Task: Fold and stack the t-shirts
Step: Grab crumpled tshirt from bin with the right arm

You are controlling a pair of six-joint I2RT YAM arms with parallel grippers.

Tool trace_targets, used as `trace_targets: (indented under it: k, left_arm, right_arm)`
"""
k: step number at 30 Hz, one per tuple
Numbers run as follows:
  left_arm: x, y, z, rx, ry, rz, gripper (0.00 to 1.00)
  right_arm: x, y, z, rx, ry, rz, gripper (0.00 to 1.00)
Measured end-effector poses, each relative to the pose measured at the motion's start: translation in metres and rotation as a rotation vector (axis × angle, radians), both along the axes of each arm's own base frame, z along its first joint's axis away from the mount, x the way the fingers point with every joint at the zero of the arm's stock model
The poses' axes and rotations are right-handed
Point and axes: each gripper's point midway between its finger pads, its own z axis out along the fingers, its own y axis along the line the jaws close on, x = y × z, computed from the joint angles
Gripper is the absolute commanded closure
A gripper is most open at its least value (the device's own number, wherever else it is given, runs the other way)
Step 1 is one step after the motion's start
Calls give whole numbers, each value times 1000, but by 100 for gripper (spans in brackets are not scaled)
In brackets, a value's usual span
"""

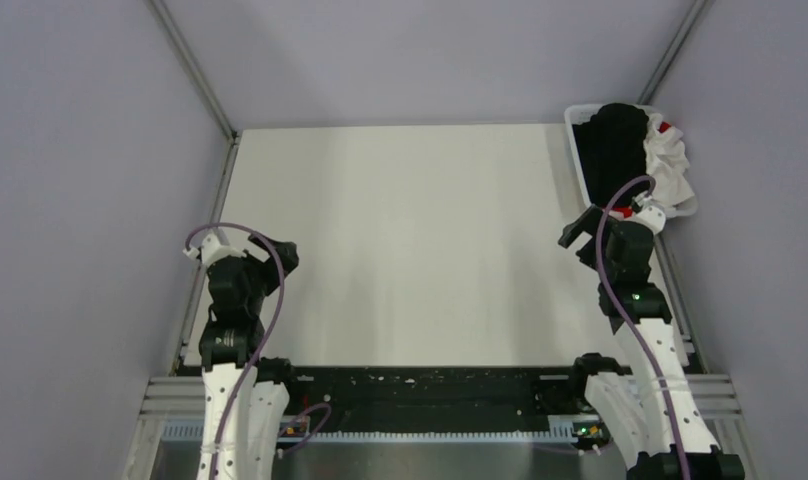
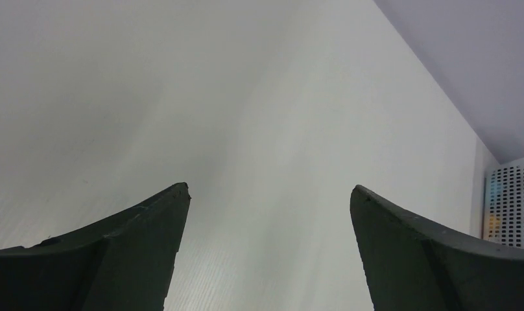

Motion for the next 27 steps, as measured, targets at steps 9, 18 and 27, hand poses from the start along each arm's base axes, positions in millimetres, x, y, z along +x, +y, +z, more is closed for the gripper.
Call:
trace_targets:
  k: [9,18,27]
  left_arm:
    - [4,4,-4,-4,18,23,1]
    - [7,3,4,1,-20,14,1]
    - [6,3,-2,14,-23,5,1]
  right_arm:
    - [31,11,14,-6,-49,80,1]
    - [151,-32,114,-131,-79,21,1]
    - [246,-110,75,-229,97,-90,6]
